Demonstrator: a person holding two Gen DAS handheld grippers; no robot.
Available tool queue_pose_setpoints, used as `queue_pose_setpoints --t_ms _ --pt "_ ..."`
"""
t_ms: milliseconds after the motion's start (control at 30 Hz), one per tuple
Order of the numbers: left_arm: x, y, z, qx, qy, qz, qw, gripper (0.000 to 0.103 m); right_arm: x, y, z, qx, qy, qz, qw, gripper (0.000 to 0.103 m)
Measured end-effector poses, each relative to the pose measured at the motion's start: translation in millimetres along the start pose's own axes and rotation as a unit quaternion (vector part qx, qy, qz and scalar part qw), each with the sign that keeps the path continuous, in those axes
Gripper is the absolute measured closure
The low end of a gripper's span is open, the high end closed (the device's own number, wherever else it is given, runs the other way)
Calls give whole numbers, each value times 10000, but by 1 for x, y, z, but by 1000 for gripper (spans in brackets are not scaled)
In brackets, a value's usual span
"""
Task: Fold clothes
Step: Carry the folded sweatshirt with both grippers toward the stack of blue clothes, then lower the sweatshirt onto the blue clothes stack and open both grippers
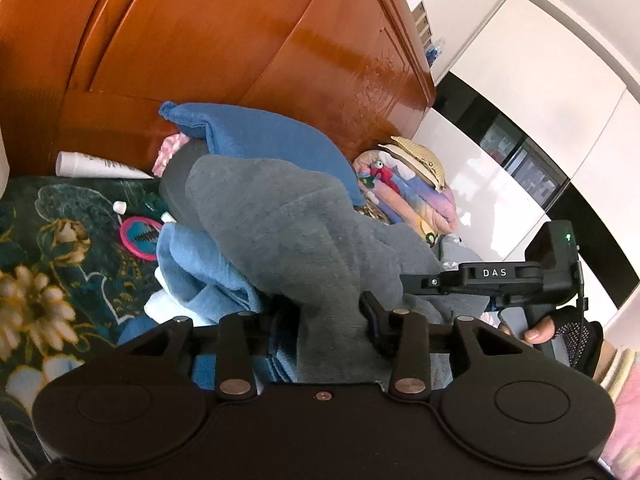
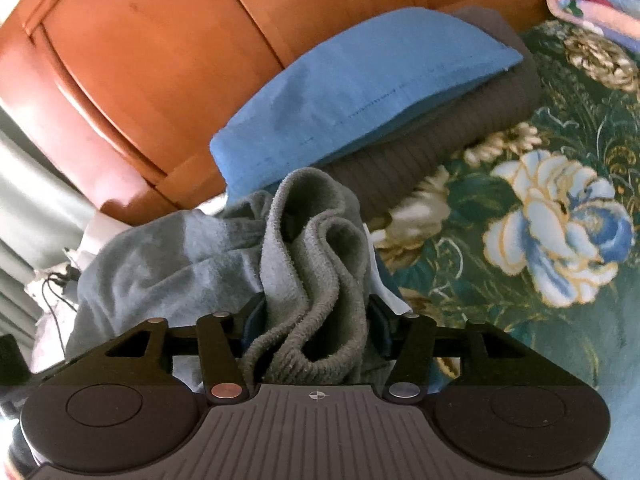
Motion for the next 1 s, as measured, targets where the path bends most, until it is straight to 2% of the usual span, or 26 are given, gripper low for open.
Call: queue_pose_setpoints --t_ms 233,433,600,667,1000 --pt "-2 -1 -2 -12 20 -97 10000 61 2 -5 0 -73 44 119 9999 50" --pt "-11 4 -6 155 86 -262 9995 56 -7 -14 -1 -182 99 202 9996 50" --pt "-24 8 -13 218 218 -459 9985 40 -17 -17 -4 -196 165 259 9993 50" --pt "-32 8 -16 220 278 -535 9979 40 -21 -17 -5 -169 209 236 9994 49" --pt "-70 35 -22 626 514 -1008 9916 35 -61 -23 -7 -170 754 187 9968 42"
Point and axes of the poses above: each gripper's, at about its wrist camera, not at the fingertips, and x roughly the way its jaws point, y to its right, z to its underside, the point moved 5 cm from there along x, roughly the way its jaws point, and after that the axes turned 4 degrees about x, right-handed, at the moved point
